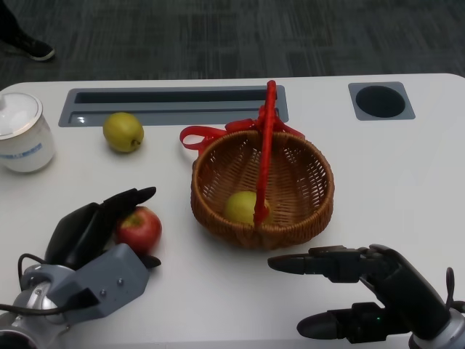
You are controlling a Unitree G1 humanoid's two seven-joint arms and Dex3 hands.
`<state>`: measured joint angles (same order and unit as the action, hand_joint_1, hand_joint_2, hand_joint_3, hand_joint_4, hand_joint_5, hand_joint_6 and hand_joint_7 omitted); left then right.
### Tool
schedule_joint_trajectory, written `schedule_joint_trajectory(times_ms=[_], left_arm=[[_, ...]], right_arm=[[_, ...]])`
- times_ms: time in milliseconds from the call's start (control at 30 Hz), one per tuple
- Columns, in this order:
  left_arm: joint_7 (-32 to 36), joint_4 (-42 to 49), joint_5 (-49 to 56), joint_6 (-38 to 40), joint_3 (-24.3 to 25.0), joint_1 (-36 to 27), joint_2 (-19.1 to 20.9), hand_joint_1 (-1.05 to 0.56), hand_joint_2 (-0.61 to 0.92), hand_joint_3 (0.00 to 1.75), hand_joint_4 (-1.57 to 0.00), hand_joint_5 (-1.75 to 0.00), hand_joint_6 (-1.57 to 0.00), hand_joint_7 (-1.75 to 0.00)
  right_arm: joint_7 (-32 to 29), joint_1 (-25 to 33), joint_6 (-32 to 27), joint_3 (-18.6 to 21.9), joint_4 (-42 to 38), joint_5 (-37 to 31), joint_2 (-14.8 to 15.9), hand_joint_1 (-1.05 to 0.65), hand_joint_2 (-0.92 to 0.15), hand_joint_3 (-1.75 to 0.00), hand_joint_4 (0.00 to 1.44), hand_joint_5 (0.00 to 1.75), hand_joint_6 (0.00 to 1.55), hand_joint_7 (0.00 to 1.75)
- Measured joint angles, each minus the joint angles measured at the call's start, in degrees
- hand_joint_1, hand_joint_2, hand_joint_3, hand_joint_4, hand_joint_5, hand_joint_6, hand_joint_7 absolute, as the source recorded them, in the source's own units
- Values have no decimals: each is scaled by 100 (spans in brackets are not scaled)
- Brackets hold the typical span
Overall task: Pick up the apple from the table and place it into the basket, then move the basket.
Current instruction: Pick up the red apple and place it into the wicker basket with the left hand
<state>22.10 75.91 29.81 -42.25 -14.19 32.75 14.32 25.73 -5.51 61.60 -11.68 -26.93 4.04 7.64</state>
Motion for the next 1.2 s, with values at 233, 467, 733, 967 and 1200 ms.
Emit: schedule_joint_trajectory(times_ms=[233, 467, 733, 967, 1200], left_arm=[[4, -76, -470, -145, 334, -156, -117, -18, 81, 0, -124, -8, -113, -5], [291, -155, -578, -340, 550, -236, -142, -22, 80, 0, -124, -6, -113, -2], [362, -405, -756, -636, 737, -250, -137, -23, 81, 0, -125, -5, -112, -1], [430, -965, -747, -1287, 775, -254, -130, -22, 81, 0, -130, -5, -114, -1], [238, -1590, -775, -1870, 768, -234, -244, -24, 80, 0, -134, -8, -115, -1]], right_arm=[[-1, 0, -32, 2, 4, -21, 0, -42, -86, 0, 84, 0, 77, 0], [-1, 0, -90, 4, 48, -36, 2, -41, -87, 0, 85, 0, 77, 0], [-1, 0, -151, 7, 141, -37, 33, -43, -88, 0, 85, 0, 77, 0], [-8, 3, -172, 15, 170, -82, 42, -44, -89, 0, 85, 0, 77, 0], [-19, 18, -193, 15, 198, -131, 44, -43, -89, 0, 85, 0, 78, 0]])
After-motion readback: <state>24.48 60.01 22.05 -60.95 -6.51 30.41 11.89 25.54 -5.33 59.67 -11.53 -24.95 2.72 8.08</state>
